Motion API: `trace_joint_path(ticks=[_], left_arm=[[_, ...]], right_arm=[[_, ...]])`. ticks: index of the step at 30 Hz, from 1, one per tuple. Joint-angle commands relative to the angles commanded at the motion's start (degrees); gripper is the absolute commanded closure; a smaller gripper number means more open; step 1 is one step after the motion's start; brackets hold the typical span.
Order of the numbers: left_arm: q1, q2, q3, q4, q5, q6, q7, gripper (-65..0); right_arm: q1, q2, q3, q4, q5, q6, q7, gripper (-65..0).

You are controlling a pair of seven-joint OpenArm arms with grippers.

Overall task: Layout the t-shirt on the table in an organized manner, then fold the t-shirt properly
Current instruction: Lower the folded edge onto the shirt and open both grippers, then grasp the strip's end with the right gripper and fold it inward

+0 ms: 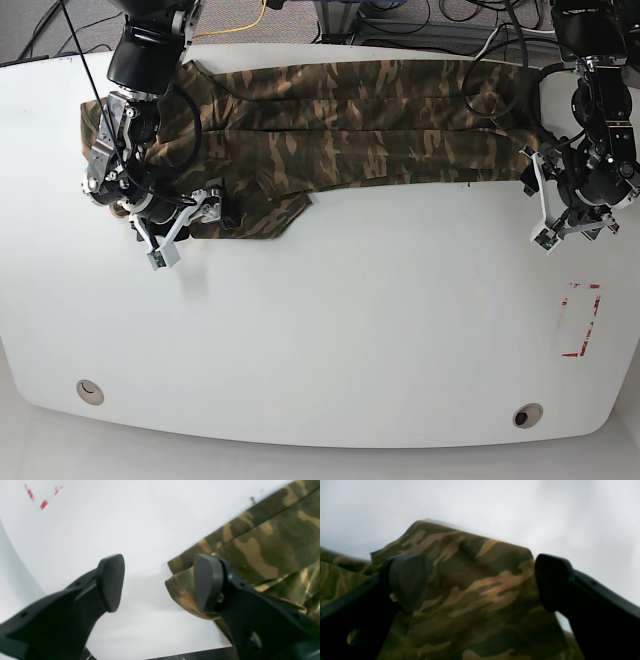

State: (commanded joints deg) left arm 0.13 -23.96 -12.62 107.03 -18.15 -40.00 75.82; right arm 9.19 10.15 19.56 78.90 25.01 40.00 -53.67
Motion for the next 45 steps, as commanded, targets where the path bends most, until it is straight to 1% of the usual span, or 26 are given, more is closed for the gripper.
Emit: trace_joint_path(ticks=[9, 10, 13, 16, 17, 20, 22, 25, 28, 33, 36, 42, 45], left_arm=[[-0.09, 0.09, 0.09, -0.09, 0.0, 0.0, 0.0, -40.3], [-0.18, 0.09, 0.18, -0.09, 0.09, 0.0, -0.09, -40.3], [-0.18, 0.18, 0.26, -0.09, 0.09, 0.0, -0.09, -40.3], [-0.18, 0.18, 0.35, -0.09, 0.09, 0.0, -0.09, -40.3], [-0.18, 0.18, 0.35, -0.09, 0.09, 0.0, -0.09, -40.3], [-0.18, 0.26, 0.35, -0.09, 0.09, 0.0, -0.09, -40.3], [-0.18, 0.26, 0.35, -0.18, 0.09, 0.0, -0.09, -40.3], [-0.18, 0.26, 0.35, -0.26, 0.09, 0.0, -0.09, -40.3], [-0.18, 0.26, 0.35, -0.35, 0.09, 0.0, -0.18, -40.3], [-0.26, 0.35, 0.44, -0.35, 0.09, 0.0, -0.18, -40.3], [-0.7, 0.44, 0.97, -0.44, 0.09, 0.0, -0.18, -40.3], [-1.76, 0.7, 3.25, -0.53, 0.18, 0.0, -0.18, -40.3], [-2.02, 0.79, 3.6, -0.53, 0.18, 0.0, -0.18, -40.3]], right_arm=[[-0.88, 0.09, -4.13, -0.35, 0.26, 0.0, 0.35, -65.0], [-0.97, 0.0, -4.48, -0.26, 0.26, 0.0, 0.35, -63.6], [-1.05, 0.0, -5.54, -0.18, 0.26, 0.0, 0.44, -52.0], [-1.05, 0.0, -6.51, -0.18, 0.26, 0.0, 0.44, -35.0], [-1.05, 0.0, -6.59, -0.18, 0.26, 0.0, 0.44, -26.5], [-1.05, 0.0, -6.77, -0.18, 0.26, 0.0, 0.44, -8.4], [-1.05, 0.0, -6.77, -0.09, 0.26, 0.0, 0.44, -0.6], [-1.05, 0.09, -6.86, 0.7, 0.35, 0.0, 0.18, 0.0], [-1.58, 0.09, -6.86, 4.92, 0.35, 0.0, -0.44, 0.0], [-2.73, -0.09, -6.51, 14.68, 0.44, 0.0, -6.95, 0.0], [-4.22, -1.58, -6.42, 21.36, 0.44, 0.0, -10.81, 0.0], [-7.82, -3.34, -6.42, 33.76, 0.53, 0.0, -17.93, 0.0], [-10.64, -4.84, -6.33, 36.75, 3.43, 0.0, -20.31, 0.0]])
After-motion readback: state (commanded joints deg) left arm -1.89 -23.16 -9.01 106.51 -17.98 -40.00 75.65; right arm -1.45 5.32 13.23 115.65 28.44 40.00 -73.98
